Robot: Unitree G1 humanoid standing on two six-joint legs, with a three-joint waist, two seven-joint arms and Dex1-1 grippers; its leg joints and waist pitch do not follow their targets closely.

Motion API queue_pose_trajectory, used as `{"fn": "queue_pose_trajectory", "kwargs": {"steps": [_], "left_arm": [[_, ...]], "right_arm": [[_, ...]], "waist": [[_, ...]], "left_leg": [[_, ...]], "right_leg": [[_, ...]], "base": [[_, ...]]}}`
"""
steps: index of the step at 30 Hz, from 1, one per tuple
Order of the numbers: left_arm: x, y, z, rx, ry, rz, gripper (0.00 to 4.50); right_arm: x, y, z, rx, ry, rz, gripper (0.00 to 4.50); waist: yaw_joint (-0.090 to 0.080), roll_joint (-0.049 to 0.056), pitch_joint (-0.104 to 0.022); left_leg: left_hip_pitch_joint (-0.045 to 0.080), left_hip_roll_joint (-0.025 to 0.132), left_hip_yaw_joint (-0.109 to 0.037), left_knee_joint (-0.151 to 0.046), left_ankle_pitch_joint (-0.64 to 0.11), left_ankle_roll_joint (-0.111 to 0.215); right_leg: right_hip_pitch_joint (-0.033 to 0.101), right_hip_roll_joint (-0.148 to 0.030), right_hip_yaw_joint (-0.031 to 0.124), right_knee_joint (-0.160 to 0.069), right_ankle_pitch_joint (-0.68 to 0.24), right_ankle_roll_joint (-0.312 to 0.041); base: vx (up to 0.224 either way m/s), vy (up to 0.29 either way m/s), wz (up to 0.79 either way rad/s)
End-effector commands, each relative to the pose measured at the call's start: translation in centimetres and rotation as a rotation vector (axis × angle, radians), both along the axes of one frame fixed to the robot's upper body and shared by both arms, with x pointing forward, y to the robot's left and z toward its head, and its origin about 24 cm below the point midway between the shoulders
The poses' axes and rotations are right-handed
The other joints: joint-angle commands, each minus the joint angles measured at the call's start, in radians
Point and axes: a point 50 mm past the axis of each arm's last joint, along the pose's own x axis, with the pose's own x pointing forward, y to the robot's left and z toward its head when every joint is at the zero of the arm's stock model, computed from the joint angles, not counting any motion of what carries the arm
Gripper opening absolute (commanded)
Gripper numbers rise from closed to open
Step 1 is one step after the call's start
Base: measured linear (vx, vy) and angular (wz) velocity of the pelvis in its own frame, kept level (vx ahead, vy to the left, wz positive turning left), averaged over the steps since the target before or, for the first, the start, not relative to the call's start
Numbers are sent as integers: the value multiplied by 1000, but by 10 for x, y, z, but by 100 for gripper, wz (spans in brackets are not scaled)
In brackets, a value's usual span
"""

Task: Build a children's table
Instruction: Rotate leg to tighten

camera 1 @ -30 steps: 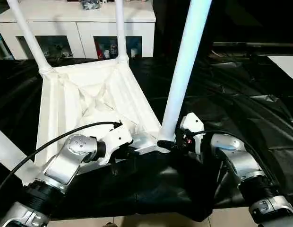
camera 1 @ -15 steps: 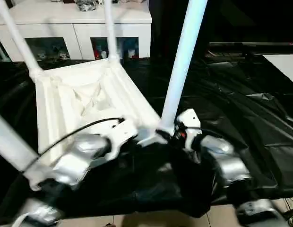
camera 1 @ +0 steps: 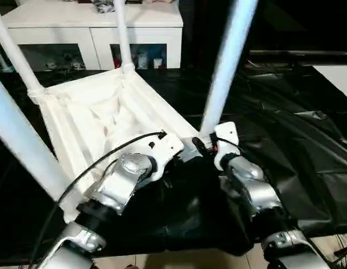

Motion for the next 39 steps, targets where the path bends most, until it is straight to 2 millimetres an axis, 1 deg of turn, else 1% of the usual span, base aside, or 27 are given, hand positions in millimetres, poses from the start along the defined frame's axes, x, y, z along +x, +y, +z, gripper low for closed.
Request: {"fn": "queue_pose_trajectory", "kwargs": {"steps": [1,2,3,4,5,7,8,9,10,11,12,13,14,15,16,17,20,21,24,28,29,30,31,35,36,37,39], "left_arm": [[-6,1,-12,15,36,-12,0],[-8,5,-12,14,38,-34,0],[-10,8,-12,12,46,-39,0],[-11,10,-12,10,52,-41,0],[-14,15,-11,15,52,-72,0],[-16,20,-10,20,51,-97,0],[-19,27,-10,22,63,-120,0],[-20,29,-9,25,70,-129,0],[-22,31,-9,26,71,-151,0],[-25,35,-8,28,81,-173,0],[-27,37,-7,24,86,-198,0],[-31,38,-5,4,92,-246,0],[-31,38,-5,4,92,-246,0],[-32,40,-5,4,102,-255,0],[-34,40,-3,-3,106,-283,0],[-36,42,-1,-8,116,-303,0],[-37,43,1,-9,117,-311,0],[-37,44,2,-12,119,-316,0],[-40,44,3,-20,130,-343,0],[-41,43,3,-23,131,-350,0],[-41,43,3,-22,131,-350,0],[-41,44,3,-23,131,-350,0],[-41,44,3,-23,132,-350,0],[-41,44,3,-22,135,-351,0],[-41,45,3,-21,135,-351,0],[-41,45,3,-21,136,-351,0],[-42,45,3,-20,138,-352,0]], "right_arm": [[-1,10,10,38,-28,96,362],[-1,3,14,37,-28,128,376],[-1,-2,17,33,-27,164,384],[-2,-5,18,30,-26,187,384],[-7,-17,22,-15,-34,294,384],[-11,-23,23,-43,-35,352,384],[-17,-30,23,-74,-33,426,384],[-20,-32,23,-89,-31,469,384],[-23,-34,23,-102,-28,511,384],[-27,-37,23,-116,-19,551,384],[-29,-40,24,-126,-10,581,384],[-31,-43,24,-141,-5,606,384],[-31,-43,24,-141,-5,606,384],[-31,-44,24,-146,-3,611,384],[-31,-45,25,-153,-2,616,384],[-32,-45,25,-157,0,628,384],[-32,-43,26,-148,-1,638,384],[-31,-42,26,-139,-3,646,384],[-32,-39,27,-131,-9,671,384],[-32,-38,25,-135,-4,687,384],[-32,-39,24,-135,-3,686,384],[-32,-39,24,-135,-3,685,368],[-31,-38,25,-129,-3,684,368],[-31,-37,25,-111,-6,686,331],[-31,-37,25,-110,-6,686,321],[-31,-37,25,-110,-5,687,321],[-32,-37,23,-109,-3,691,295]], "waist": [[2,-8,-49],[4,-9,-50],[7,-13,-50],[8,-13,-49],[10,-13,-48],[15,-15,-51],[19,-14,-53],[22,-13,-55],[23,-13,-57],[25,-13,-57],[28,-12,-61],[26,-12,-60],[23,-12,-61],[24,-9,-62],[24,-9,-62],[23,-10,-62],[24,-9,-60],[28,-8,-59],[30,-9,-59],[29,-9,-59],[30,-11,-60],[30,-12,-61],[30,-11,-61],[29,-12,-61],[30,-11,-63],[30,-11,-63],[31,-12,-62]], "left_leg": [[12,62,-40,-93,-372,6],[13,61,-36,-89,-350,14],[9,61,-34,-86,-327,24],[7,61,-32,-85,-320,30],[7,62,-32,-83,-311,38],[7,63,-31,-82,-285,45],[10,64,-28,-79,-254,53],[9,64,-24,-77,-221,64],[5,64,-23,-74,-189,72],[4,63,-23,-73,-177,78],[3,65,-25,-70,-142,85],[4,64,-24,-68,-119,98],[0,64,-24,-68,-107,106],[7,67,-23,-67,-104,107],[7,67,-23,-67,-104,107],[8,66,-21,-66,-105,110],[11,66,-20,-67,-114,107],[16,68,-18,-67,-128,101],[14,69,-20,-70,-150,82],[14,69,-21,-69,-150,71],[14,68,-20,-68,-145,71],[13,68,-20,-68,-144,72],[12,68,-21,-67,-145,70],[11,67,-21,-66,-152,67],[12,67,-22,-65,-154,66],[12,67,-22,-65,-156,64],[12,67,-22,-65,-167,59]], "right_leg": [[20,-65,43,-76,-414,-137],[19,-65,45,-76,-403,-149],[25,-64,46,-72,-394,-153],[23,-65,48,-70,-392,-154],[24,-65,46,-70,-412,-152],[28,-65,46,-69,-400,-147],[27,-63,47,-64,-359,-159],[27,-62,47,-59,-311,-179],[31,-60,46,-52,-261,-198],[34,-60,44,-51,-248,-203],[38,-59,43,-41,-196,-217],[37,-54,42,-36,-150,-233],[41,-55,41,-30,-123,-246],[38,-55,41,-29,-107,-260],[38,-55,41,-29,-107,-260],[39,-54,42,-27,-93,-275],[37,-53,42,-28,-103,-280],[34,-53,43,-31,-118,-279],[37,-55,43,-32,-150,-268],[38,-56,44,-31,-151,-263],[39,-56,45,-29,-147,-263],[39,-57,45,-29,-148,-263],[40,-58,44,-29,-153,-262],[39,-57,45,-29,-167,-258],[40,-57,44,-28,-170,-258],[40,-58,45,-29,-174,-257],[38,-57,45,-30,-192,-252]], "base": [[0,0,0],[0,0,0],[0,0,0],[0,0,0],[0,0,0],[0,0,0],[51,-39,5],[54,-35,3],[54,-35,3],[53,-24,-1],[52,-10,-3],[52,-10,-3],[0,0,0],[0,0,0],[0,0,0],[0,0,0],[0,0,0],[0,0,0],[0,0,0],[0,0,0],[0,0,0],[0,0,0],[0,0,0],[0,0,0],[0,0,0],[0,0,0],[0,0,0]]}}
